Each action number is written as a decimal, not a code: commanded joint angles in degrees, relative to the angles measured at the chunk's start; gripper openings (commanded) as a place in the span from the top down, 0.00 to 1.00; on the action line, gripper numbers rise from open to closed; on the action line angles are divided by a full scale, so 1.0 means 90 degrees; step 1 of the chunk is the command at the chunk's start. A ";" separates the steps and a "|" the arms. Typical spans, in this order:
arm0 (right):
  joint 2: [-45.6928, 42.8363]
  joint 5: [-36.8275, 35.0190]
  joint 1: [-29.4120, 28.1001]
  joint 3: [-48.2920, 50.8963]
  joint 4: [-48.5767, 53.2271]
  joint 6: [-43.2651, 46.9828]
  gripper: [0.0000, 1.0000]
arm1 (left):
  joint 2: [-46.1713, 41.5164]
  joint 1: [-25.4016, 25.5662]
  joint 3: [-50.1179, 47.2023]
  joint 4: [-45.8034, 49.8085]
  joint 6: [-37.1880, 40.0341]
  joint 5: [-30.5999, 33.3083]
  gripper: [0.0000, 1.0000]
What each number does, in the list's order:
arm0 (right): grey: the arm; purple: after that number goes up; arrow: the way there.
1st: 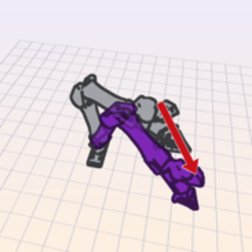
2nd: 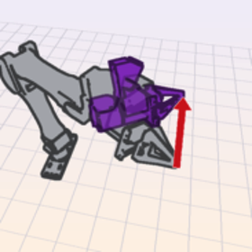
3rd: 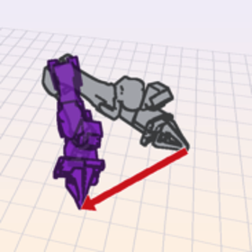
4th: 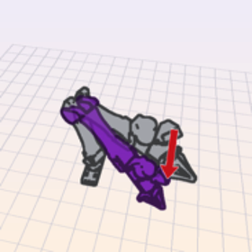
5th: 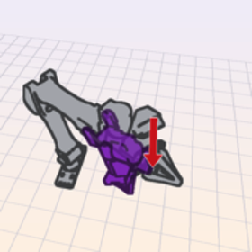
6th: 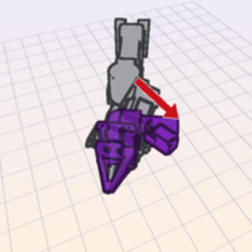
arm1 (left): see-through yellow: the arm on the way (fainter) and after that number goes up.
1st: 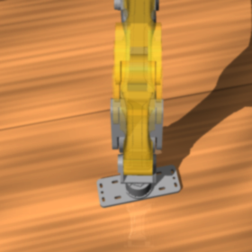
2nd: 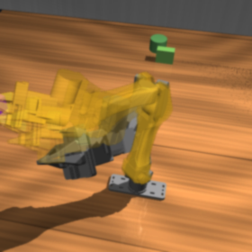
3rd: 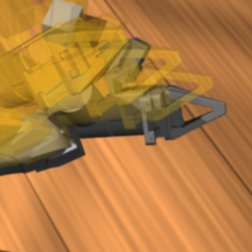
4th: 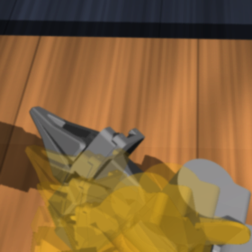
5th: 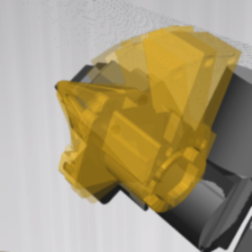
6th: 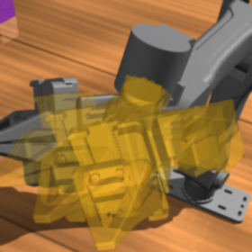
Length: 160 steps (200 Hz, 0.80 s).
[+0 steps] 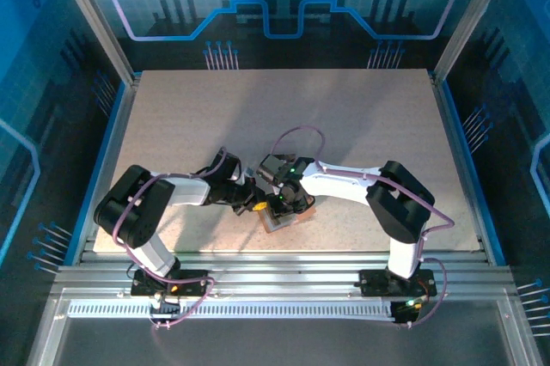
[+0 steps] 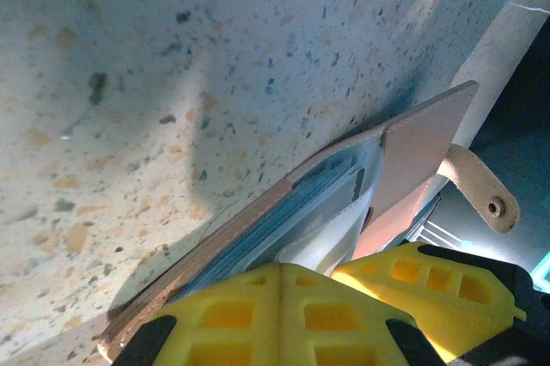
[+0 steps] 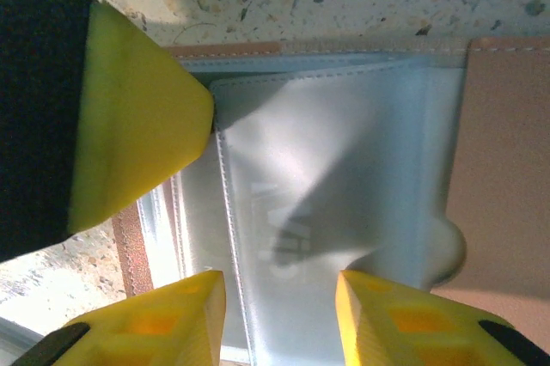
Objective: Take the credit cards out of the card holder
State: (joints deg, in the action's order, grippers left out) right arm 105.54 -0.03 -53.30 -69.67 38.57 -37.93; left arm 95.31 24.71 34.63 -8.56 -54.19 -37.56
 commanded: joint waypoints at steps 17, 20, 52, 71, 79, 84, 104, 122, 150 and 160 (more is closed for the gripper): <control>-0.0225 -0.0324 -0.0006 0.0060 0.0406 0.0073 0.60 | 0.0195 0.0065 -0.0083 0.0335 0.0162 0.0130 1.00; -0.0229 -0.0333 -0.0006 0.0056 0.0419 0.0078 0.60 | 0.0191 0.0067 -0.0079 0.0328 0.0160 0.0130 1.00; -0.0258 -0.0386 -0.0006 0.0046 0.0509 0.0149 0.56 | 0.0167 0.0067 -0.0068 0.0334 0.0152 0.0131 1.00; -0.0281 -0.0432 -0.0003 0.0047 0.0527 0.0196 0.53 | 0.0117 0.0067 -0.0069 0.0392 0.0162 0.0148 1.00; -0.0285 -0.0469 -0.0006 0.0019 0.0561 0.0219 0.52 | 0.0087 0.0066 -0.0069 0.0427 0.0177 0.0168 1.00; -0.0283 -0.0491 -0.0003 -0.0006 0.0592 0.0229 0.52 | 0.0070 0.0070 -0.0063 0.0442 0.0177 0.0177 1.00; -0.0308 -0.0576 -0.0015 -0.0071 0.0712 0.0294 0.50 | 0.0007 0.0067 -0.0096 0.0458 0.0182 0.0207 1.00; -0.0334 -0.0623 -0.0012 -0.0072 0.0756 0.0356 0.48 | 0.0005 0.0060 -0.0071 0.0480 0.0190 0.0204 1.00; -0.0299 -0.0706 -0.0008 -0.0146 0.0844 0.0430 0.46 | 0.0016 0.0059 -0.0039 0.0538 0.0231 0.0199 1.00; -0.0267 -0.0780 -0.0015 -0.0204 0.0920 0.0445 0.46 | 0.0016 0.0067 -0.0039 0.0545 0.0231 0.0204 1.00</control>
State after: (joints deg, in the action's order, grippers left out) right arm 104.22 -4.71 -53.30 -69.80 43.59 -34.81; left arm 95.20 24.73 34.63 -8.45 -53.63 -37.54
